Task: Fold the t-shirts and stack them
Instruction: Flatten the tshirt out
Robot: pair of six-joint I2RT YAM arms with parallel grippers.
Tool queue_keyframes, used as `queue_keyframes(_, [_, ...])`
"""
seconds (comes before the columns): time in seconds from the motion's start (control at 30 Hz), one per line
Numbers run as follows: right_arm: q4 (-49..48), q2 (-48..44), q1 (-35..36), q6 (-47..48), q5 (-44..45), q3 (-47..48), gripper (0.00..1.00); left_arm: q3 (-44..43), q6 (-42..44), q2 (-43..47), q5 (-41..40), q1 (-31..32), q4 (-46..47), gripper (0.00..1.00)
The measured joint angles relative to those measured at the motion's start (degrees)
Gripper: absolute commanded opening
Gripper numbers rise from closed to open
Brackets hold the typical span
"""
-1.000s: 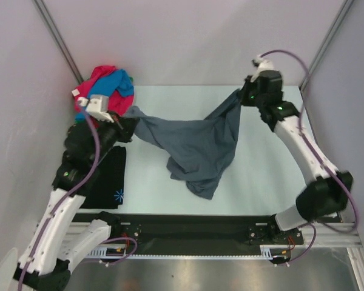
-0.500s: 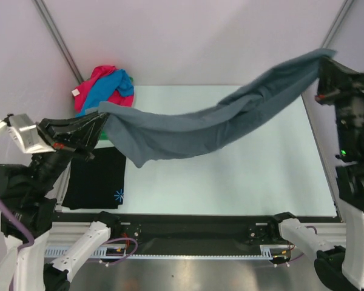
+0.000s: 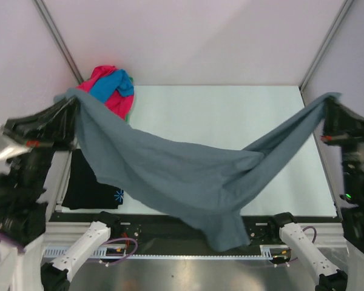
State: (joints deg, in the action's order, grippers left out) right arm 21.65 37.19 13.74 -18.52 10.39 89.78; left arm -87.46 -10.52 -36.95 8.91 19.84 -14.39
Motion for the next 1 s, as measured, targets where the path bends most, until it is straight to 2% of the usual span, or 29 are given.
queue_keyframes(0.1, [2.1,0.8,0.0,-4.3,2.4,-9.6,0.08,0.1,2.4,-7.1,-1.6,0.0,3.6,0.01])
queue_keyframes(0.2, [4.2,2.9,0.0,-8.9,3.5,-21.1,0.16,-1.3,5.4,-21.1,-2.7,0.0,6.6,0.02])
queue_keyframes(0.23, [5.2,4.0,0.0,-10.4,3.5,-24.8,0.2,-2.0,6.6,-26.8,-3.5,0.0,7.1,0.07])
queue_keyframes(0.27, [6.3,5.6,-0.1,-11.9,3.2,-28.5,0.27,-3.3,7.9,-33.4,-4.8,0.0,7.5,0.19])
queue_keyframes(0.3, [6.9,7.5,-0.1,-13.2,2.5,-31.6,0.43,-4.7,8.9,-38.4,-6.6,0.0,7.2,0.31])
queue_keyframes(0.33, [6.8,9.4,-0.1,-14.0,1.8,-34.3,0.51,-7.3,10.1,-45.9,-9.3,0.0,6.1,0.51])
queue_keyframes(0.4, [8.6,14.8,-0.4,-14.2,-0.1,-38.5,0.64,-14.4,11.4,-59.4,-14.0,-0.1,1.7,0.76])
queue_keyframes(0.47, [11.1,20.7,-0.9,-13.3,-2.0,-39.6,0.72,-19.5,11.8,-70.2,-18.9,-0.1,-5.0,0.8])
queue_keyframes(0.5, [11.6,22.8,-0.9,-12.8,-2.7,-39.6,0.78,-20.1,11.7,-73.0,-21.0,0.0,-8.1,0.8])
queue_keyframes(0.53, [12.0,23.7,-0.9,-12.4,-3.3,-39.6,0.79,-20.0,11.7,-74.2,-22.3,0.0,-11.0,0.8])
queue_keyframes(0.6, [12.3,23.5,-0.9,-11.4,-5.2,-40.1,0.79,-17.3,11.3,-73.5,-24.4,0.3,-14.5,0.79])
queue_keyframes(0.7, [11.2,20.7,-0.9,-11.0,-7.3,-41.9,0.79,-8.0,8.8,-64.9,-25.1,1.3,-15.1,0.77])
queue_keyframes(0.9, [9.3,18.8,-1.0,-11.1,-10.8,-48.9,0.74,16.0,-1.1,-36.4,-22.1,2.6,-12.3,0.79])
queue_keyframes(1.0, [8.9,21.4,-1.6,-11.5,-11.2,-50.2,0.67,28.2,-7.3,-27.7,-18.3,2.5,-9.5,0.71])
